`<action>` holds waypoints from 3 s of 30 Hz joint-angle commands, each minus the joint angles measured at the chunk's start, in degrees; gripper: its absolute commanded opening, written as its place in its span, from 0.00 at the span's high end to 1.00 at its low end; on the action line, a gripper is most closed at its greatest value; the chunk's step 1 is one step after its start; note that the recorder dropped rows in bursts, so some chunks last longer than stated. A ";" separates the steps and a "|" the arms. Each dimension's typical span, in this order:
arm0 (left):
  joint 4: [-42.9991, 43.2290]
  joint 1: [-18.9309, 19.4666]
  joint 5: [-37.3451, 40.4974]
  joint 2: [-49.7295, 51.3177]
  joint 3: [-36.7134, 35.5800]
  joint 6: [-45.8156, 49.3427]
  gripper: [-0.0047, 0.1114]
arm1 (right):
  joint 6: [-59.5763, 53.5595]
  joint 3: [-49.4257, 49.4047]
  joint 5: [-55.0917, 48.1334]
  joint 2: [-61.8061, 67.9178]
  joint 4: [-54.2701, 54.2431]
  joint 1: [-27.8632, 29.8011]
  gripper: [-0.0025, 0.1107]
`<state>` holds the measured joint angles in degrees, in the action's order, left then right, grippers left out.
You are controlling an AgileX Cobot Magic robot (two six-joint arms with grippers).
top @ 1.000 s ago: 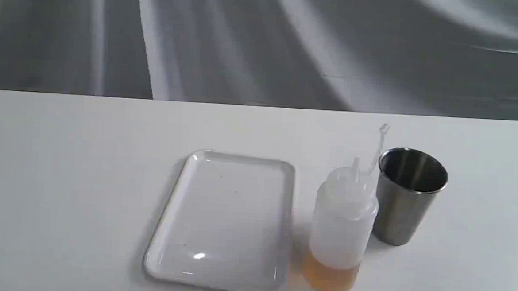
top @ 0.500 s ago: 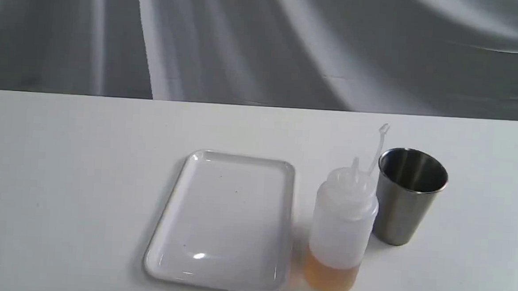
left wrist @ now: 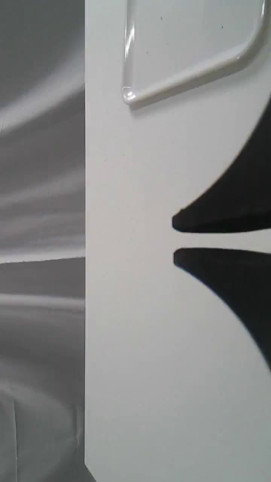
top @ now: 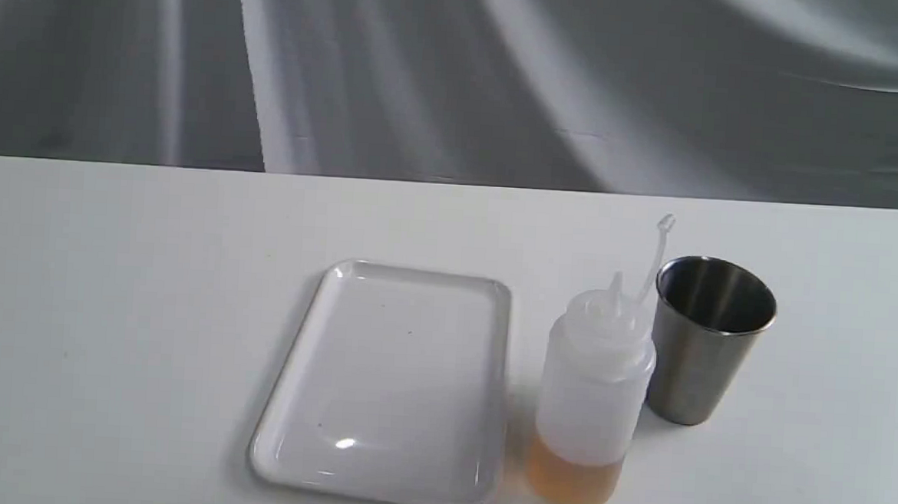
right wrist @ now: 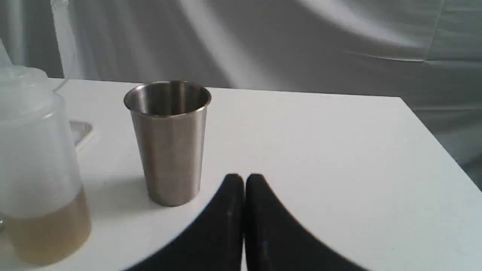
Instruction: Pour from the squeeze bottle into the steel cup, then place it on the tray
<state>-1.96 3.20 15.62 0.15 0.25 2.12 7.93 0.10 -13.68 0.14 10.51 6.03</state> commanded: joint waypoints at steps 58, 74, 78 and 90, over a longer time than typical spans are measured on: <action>0.02 -0.13 -0.41 -0.15 -0.25 -0.28 0.89 | 60.42 48.44 20.28 24.78 50.07 -0.85 0.98; 0.02 -0.13 -0.41 -0.15 -0.25 -0.27 0.89 | 65.60 58.69 20.28 34.14 50.80 -0.85 0.98; 0.02 -0.13 -0.41 -0.15 -0.25 -0.25 0.89 | 65.60 58.69 18.87 34.08 50.80 -0.85 0.98; 0.02 -0.13 -0.41 -0.15 -0.25 -0.10 0.89 | 65.61 57.06 11.46 35.09 46.31 -0.98 0.98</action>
<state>-1.96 3.20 15.62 0.15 0.25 2.12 73.43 58.08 -1.42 34.34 58.53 5.18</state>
